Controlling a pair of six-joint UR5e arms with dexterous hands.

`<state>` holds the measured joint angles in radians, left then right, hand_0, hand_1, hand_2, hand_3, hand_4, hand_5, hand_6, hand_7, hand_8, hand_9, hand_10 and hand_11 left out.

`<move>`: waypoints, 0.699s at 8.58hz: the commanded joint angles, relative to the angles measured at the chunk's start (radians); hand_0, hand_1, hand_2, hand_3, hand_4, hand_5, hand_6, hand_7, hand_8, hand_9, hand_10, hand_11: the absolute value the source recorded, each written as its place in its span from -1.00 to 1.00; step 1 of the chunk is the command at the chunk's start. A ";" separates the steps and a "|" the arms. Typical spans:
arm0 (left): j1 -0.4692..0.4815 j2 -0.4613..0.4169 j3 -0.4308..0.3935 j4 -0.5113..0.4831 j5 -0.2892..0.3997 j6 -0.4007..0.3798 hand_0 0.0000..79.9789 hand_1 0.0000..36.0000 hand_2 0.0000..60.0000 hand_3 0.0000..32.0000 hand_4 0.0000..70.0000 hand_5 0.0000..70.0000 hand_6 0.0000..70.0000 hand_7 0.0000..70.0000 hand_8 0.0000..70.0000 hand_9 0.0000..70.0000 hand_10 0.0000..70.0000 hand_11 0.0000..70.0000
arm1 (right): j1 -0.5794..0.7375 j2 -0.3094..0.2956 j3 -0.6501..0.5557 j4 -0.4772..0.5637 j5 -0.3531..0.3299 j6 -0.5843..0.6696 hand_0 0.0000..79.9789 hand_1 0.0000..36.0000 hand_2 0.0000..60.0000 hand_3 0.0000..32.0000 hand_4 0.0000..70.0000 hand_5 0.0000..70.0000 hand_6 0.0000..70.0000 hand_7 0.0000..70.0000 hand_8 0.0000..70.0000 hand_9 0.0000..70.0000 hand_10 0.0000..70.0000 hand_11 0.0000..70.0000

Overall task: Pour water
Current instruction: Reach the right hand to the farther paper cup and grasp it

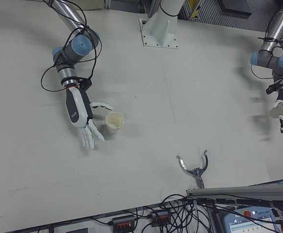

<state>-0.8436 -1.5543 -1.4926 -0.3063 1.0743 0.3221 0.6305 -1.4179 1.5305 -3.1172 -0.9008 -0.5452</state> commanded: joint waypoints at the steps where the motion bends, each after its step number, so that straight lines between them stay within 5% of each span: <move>1: 0.000 -0.001 0.006 -0.002 -0.001 -0.001 -0.02 1.00 1.00 -1.00 1.00 1.00 -0.53 -0.19 -0.85 -0.78 -0.84 -0.75 | -0.003 0.085 -0.090 0.000 0.000 -0.007 0.17 -0.14 -0.32 -1.00 -0.83 -0.84 -0.94 -0.90 -0.98 -0.99 -0.99 -0.93; 5: 0.001 -0.001 0.014 -0.002 -0.001 0.000 -0.03 0.99 1.00 -1.00 1.00 1.00 -0.53 -0.20 -0.86 -0.79 -0.84 -0.75 | -0.032 0.115 -0.089 0.003 0.003 -0.025 0.20 -0.09 -0.32 -1.00 -0.72 -0.76 -0.86 -0.80 -0.94 -0.94 -0.96 -0.90; 6: 0.001 -0.001 0.020 -0.007 -0.001 0.000 -0.03 0.98 1.00 -1.00 1.00 1.00 -0.53 -0.20 -0.86 -0.79 -0.84 -0.74 | -0.050 0.144 -0.089 0.002 0.003 -0.029 0.22 -0.10 -0.42 -1.00 -0.61 -0.51 -0.80 -0.70 -0.91 -0.90 -0.95 -0.87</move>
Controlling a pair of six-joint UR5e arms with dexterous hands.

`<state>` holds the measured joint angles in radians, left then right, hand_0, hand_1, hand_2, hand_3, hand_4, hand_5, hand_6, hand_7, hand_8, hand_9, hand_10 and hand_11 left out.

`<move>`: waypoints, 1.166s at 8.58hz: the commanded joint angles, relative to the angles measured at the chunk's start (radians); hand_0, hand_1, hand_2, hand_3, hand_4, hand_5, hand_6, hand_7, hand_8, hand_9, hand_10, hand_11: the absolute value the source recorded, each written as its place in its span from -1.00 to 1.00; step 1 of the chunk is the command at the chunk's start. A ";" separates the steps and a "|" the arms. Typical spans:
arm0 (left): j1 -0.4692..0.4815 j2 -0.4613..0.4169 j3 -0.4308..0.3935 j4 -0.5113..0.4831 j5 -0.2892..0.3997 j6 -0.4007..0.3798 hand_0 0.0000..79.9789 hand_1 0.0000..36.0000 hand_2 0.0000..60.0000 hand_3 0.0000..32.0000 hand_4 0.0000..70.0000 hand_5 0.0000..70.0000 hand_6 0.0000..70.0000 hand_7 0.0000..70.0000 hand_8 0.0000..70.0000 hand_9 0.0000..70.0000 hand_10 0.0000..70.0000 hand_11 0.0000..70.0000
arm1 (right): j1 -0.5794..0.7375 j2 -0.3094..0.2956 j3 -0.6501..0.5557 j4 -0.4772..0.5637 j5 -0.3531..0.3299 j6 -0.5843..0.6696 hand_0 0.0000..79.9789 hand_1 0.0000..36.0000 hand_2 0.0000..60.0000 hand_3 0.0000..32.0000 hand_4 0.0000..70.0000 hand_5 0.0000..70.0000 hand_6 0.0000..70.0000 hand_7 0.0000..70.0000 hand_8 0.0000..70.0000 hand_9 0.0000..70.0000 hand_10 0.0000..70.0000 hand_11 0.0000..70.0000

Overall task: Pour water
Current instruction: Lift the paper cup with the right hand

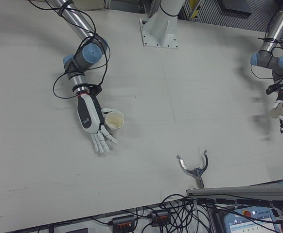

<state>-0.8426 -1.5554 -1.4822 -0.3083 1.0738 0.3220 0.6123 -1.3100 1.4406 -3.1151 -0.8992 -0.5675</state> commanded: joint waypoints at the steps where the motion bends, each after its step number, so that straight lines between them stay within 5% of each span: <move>1: -0.003 0.000 0.011 -0.012 0.000 0.000 -0.03 0.97 1.00 -1.00 0.99 1.00 -0.53 -0.20 -0.86 -0.79 -0.84 -0.75 | -0.043 0.043 0.004 0.000 0.035 -0.017 0.22 -0.21 -0.51 -1.00 -0.29 0.17 -0.75 -0.56 -0.88 -0.81 -0.89 -0.80; 2: -0.007 0.000 0.017 -0.023 0.000 -0.001 -0.04 0.97 1.00 -1.00 0.98 1.00 -0.53 -0.20 -0.85 -0.78 -0.84 -0.75 | -0.049 0.043 0.011 0.000 0.058 -0.017 0.25 -0.19 -0.53 -1.00 -0.08 0.43 -0.72 -0.51 -0.88 -0.79 -0.87 -0.78; 3: -0.009 0.000 0.017 -0.025 0.000 -0.001 -0.03 0.97 1.00 -1.00 0.98 1.00 -0.54 -0.21 -0.86 -0.79 -0.84 -0.74 | -0.049 0.043 0.023 0.000 0.059 -0.015 0.32 -0.09 -0.66 -1.00 -0.10 0.50 -0.68 -0.43 -0.86 -0.74 -0.85 -0.74; 7: 0.000 -0.008 -0.007 -0.031 0.012 0.003 0.04 1.00 1.00 -1.00 1.00 1.00 -0.51 -0.18 -0.85 -0.78 -0.84 -0.75 | 0.004 -0.004 0.133 -0.010 0.056 -0.014 0.44 0.12 -0.69 -1.00 -0.06 0.48 -0.67 -0.40 -0.86 -0.75 -0.87 -0.76; 10: 0.030 -0.260 -0.056 0.115 0.145 0.104 0.17 1.00 1.00 -1.00 1.00 1.00 -0.51 -0.17 -0.85 -0.80 -0.83 -0.71 | 0.085 -0.046 0.259 -0.112 0.045 -0.009 0.42 0.15 -0.59 -1.00 -0.11 0.41 -0.68 -0.42 -0.89 -0.78 -0.88 -0.77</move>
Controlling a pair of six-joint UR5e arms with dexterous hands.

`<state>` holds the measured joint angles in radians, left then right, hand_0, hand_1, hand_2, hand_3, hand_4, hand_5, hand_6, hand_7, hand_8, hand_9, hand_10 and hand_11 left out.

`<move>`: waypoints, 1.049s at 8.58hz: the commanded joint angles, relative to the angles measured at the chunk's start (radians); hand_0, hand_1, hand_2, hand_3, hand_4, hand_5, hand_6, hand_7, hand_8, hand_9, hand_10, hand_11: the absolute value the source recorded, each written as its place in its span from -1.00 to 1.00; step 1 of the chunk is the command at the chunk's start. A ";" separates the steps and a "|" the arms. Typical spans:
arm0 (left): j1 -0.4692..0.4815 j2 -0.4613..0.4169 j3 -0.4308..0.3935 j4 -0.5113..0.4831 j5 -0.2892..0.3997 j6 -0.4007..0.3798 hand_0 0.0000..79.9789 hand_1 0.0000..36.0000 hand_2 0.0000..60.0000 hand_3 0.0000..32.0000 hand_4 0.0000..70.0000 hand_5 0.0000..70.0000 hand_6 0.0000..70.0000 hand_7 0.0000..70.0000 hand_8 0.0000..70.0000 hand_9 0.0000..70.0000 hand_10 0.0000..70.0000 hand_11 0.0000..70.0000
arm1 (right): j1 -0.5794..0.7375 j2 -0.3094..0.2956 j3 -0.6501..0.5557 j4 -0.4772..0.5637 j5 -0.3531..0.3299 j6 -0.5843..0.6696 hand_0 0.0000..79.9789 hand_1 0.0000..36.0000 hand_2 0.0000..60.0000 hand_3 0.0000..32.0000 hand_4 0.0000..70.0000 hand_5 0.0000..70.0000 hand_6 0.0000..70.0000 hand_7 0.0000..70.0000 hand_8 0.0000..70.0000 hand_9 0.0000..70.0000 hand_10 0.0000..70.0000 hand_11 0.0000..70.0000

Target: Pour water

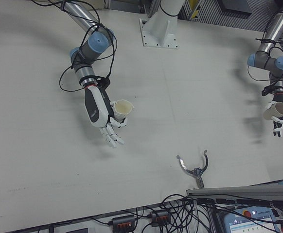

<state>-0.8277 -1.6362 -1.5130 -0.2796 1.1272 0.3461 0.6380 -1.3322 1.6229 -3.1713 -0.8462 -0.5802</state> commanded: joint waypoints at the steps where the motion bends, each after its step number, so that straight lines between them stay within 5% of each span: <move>1: 0.025 -0.244 -0.035 0.117 0.111 0.111 0.17 1.00 1.00 -1.00 1.00 1.00 -0.51 -0.17 -0.85 -0.80 -0.82 -0.69 | 0.060 -0.042 0.099 -0.058 -0.008 0.003 0.43 0.16 -0.60 -1.00 -0.10 0.37 -0.68 -0.43 -0.89 -0.79 -0.87 -0.76; 4: 0.282 -0.471 -0.039 0.278 0.111 0.129 0.22 1.00 1.00 -1.00 1.00 1.00 -0.53 -0.20 -0.85 -0.81 -0.80 -0.66 | 0.089 -0.068 0.146 -0.059 -0.008 0.003 0.43 0.17 -0.63 -1.00 -0.13 0.35 -0.69 -0.43 -0.90 -0.80 -0.89 -0.78; 9: 0.400 -0.614 -0.041 0.324 0.111 0.221 0.22 1.00 1.00 -1.00 1.00 1.00 -0.52 -0.19 -0.85 -0.80 -0.81 -0.68 | 0.074 -0.026 0.207 -0.116 -0.005 -0.019 0.50 0.28 -0.64 -1.00 -0.17 0.39 -0.68 -0.43 -0.92 -0.84 -0.91 -0.81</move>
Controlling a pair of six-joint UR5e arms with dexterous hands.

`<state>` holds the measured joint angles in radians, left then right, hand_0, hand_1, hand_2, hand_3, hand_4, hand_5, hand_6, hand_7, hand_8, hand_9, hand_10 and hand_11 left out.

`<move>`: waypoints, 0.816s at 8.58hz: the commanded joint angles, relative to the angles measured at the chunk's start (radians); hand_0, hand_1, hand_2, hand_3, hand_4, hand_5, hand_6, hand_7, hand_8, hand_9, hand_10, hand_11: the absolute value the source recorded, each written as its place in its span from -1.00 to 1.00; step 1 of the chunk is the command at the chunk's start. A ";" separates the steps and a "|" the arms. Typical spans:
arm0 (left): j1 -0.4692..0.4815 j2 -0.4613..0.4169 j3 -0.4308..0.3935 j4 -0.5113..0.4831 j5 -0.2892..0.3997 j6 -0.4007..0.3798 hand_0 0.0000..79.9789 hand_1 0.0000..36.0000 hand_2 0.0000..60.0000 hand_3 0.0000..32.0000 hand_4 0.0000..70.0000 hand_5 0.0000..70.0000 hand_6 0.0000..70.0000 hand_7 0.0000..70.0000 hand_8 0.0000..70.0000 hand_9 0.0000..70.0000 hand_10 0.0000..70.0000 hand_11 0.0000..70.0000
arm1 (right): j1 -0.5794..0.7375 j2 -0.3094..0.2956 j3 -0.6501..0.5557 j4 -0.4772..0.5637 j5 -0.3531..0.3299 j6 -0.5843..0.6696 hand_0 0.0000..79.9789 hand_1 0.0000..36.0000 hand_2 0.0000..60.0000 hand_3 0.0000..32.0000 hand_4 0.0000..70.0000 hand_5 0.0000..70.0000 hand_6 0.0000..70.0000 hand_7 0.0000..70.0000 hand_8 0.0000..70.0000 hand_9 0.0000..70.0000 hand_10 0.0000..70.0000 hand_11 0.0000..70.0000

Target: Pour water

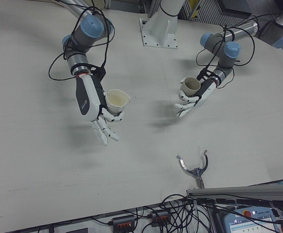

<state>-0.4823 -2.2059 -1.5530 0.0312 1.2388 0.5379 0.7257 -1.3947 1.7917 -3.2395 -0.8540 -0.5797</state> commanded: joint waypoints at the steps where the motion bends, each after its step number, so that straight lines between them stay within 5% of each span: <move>1: 0.066 -0.049 0.002 0.013 -0.001 0.031 0.22 1.00 1.00 -1.00 1.00 1.00 -0.52 -0.20 -0.85 -0.80 -0.81 -0.68 | -0.043 0.072 0.069 -0.058 0.001 -0.073 0.51 0.28 -0.66 -1.00 -0.17 0.40 -0.67 -0.43 -0.91 -0.85 -0.91 -0.81; 2: 0.068 -0.051 0.001 0.015 -0.001 0.031 0.21 1.00 1.00 -1.00 1.00 1.00 -0.52 -0.20 -0.86 -0.81 -0.81 -0.68 | -0.076 0.074 0.128 -0.062 0.001 -0.150 0.53 0.31 -0.69 -1.00 -0.22 0.44 -0.66 -0.45 -0.93 -0.88 -0.93 -0.83; 5: 0.077 -0.049 0.002 0.016 -0.001 0.033 0.21 1.00 1.00 -1.00 1.00 1.00 -0.53 -0.21 -0.86 -0.82 -0.81 -0.69 | -0.153 0.074 0.468 -0.299 0.000 -0.634 0.51 0.30 -0.69 -1.00 -0.31 0.31 -0.70 -0.57 -0.97 -0.95 -0.93 -0.83; 7: 0.079 -0.055 -0.004 0.016 -0.001 0.033 0.22 1.00 1.00 -1.00 1.00 1.00 -0.53 -0.21 -0.86 -0.81 -0.82 -0.69 | -0.186 0.078 0.523 -0.363 0.004 -0.795 0.57 0.40 -0.69 -1.00 -0.31 0.37 -0.69 -0.56 -0.97 -0.95 -0.95 -0.85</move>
<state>-0.4062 -2.2554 -1.5525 0.0474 1.2383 0.5705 0.5821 -1.3219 2.2161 -3.5109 -0.8543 -1.1598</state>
